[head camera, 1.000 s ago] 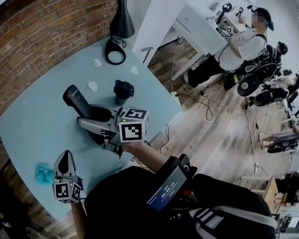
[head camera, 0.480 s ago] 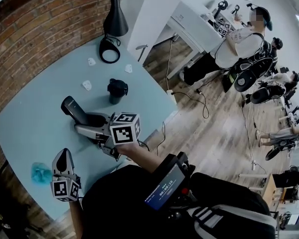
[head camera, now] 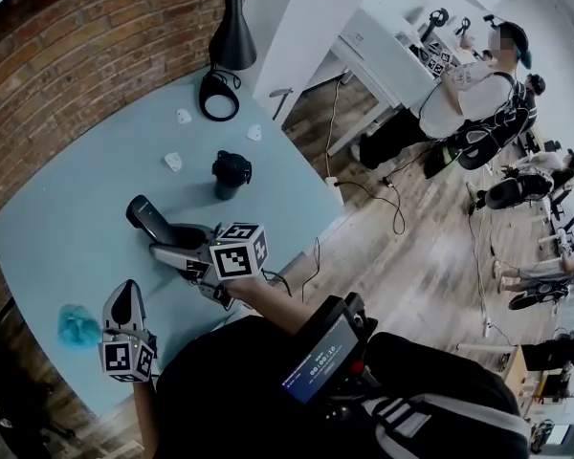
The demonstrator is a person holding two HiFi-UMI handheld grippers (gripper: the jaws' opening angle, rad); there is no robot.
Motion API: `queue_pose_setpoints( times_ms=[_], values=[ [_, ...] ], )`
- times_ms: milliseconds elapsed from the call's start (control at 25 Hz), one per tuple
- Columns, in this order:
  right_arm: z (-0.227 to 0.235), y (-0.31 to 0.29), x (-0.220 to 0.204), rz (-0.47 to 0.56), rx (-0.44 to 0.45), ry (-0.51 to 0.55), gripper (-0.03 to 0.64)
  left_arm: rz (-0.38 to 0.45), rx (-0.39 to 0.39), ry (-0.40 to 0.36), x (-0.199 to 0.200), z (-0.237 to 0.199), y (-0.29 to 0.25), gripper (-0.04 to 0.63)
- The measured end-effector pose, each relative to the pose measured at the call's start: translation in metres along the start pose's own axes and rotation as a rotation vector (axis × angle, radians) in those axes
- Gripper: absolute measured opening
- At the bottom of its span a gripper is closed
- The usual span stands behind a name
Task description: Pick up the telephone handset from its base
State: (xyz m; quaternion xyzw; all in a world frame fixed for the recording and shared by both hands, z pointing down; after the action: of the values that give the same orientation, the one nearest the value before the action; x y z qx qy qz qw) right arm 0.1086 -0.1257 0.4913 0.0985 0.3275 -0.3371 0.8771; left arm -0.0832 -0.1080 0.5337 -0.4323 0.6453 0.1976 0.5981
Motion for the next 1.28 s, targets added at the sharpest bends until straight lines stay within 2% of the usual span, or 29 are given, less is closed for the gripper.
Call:
queue_pose_setpoints(
  times_ms=[320, 560, 760, 960, 1120, 1280],
  values=[
    [0.015, 0.002, -0.012, -0.037, -0.026, -0.009, 0.25, -0.004, 0.003, 0.004, -0.004, 0.005, -0.002, -0.002],
    [0.011, 0.001, -0.025, -0.073, -0.039, 0.029, 0.25, -0.008, 0.016, 0.003, -0.007, 0.006, 0.003, -0.002],
    [0.011, 0.002, -0.026, -0.103, -0.11, 0.217, 0.25, 0.0, 0.016, -0.023, -0.003, 0.007, 0.001, -0.002],
    [0.007, 0.0, -0.026, -0.135, -0.177, 0.432, 0.25, 0.011, 0.015, -0.085, 0.006, 0.0, -0.003, -0.002],
    [0.0, 0.0, -0.019, -0.118, -0.2, 0.515, 0.25, 0.049, 0.014, -0.168, 0.026, -0.005, -0.006, -0.002],
    [-0.009, 0.0, -0.008, -0.08, -0.258, 0.619, 0.25, 0.158, 0.061, -0.303, 0.055, -0.005, -0.002, -0.002]
  ],
)
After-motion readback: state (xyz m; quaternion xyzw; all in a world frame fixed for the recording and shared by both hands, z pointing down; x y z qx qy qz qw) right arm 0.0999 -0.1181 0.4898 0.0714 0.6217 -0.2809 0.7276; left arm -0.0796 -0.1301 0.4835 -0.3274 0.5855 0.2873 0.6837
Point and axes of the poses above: the fingertips, and each gripper's own axes: y backward along the fingers, z to its right, x out of its top, the point moved 6 cm from there along y, backward along the fingers, and after that the axes turned 1 degree about -z, right-handed, at the moved point
